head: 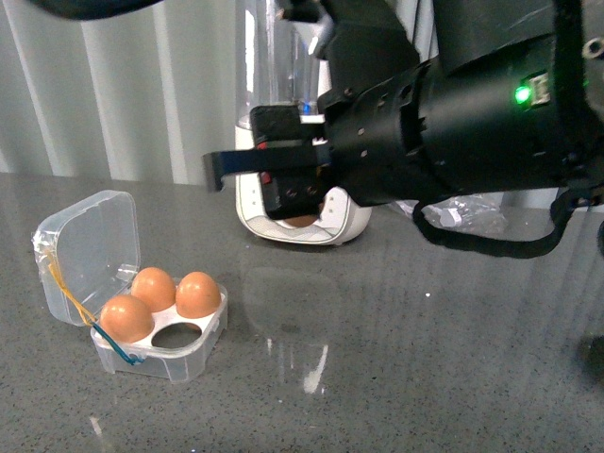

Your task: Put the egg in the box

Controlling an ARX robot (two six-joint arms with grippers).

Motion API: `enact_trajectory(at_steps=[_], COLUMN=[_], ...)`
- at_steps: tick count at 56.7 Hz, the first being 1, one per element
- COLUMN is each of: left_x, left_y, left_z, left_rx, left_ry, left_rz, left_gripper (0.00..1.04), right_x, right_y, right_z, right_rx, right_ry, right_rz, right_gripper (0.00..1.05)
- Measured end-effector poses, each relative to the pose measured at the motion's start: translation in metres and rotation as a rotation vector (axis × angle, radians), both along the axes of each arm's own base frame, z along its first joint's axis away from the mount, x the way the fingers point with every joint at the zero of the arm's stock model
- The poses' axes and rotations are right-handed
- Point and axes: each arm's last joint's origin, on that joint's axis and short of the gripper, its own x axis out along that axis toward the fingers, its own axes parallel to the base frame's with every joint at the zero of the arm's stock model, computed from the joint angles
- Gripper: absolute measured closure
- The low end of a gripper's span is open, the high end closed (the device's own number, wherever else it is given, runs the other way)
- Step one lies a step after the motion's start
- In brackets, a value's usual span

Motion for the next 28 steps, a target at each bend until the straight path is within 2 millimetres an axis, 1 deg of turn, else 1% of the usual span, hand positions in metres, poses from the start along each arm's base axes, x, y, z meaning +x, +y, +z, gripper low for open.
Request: enact_trajectory(at_steps=[12, 28], left_x=[0.0, 0.0], left_y=[0.0, 0.0], left_z=[0.0, 0.0], left_rx=[0.0, 0.0], left_ry=[0.0, 0.0], left_rz=[0.0, 0.0], left_gripper=[0.07, 0.07], right_x=[-0.001, 0.005], right_y=[0.017, 0.043], right_z=[-0.014, -0.028], right_rx=[0.0, 0.0], right_ry=[0.038, 0.063], right_rz=[0.088, 0.138], right_gripper=[0.64, 0.64])
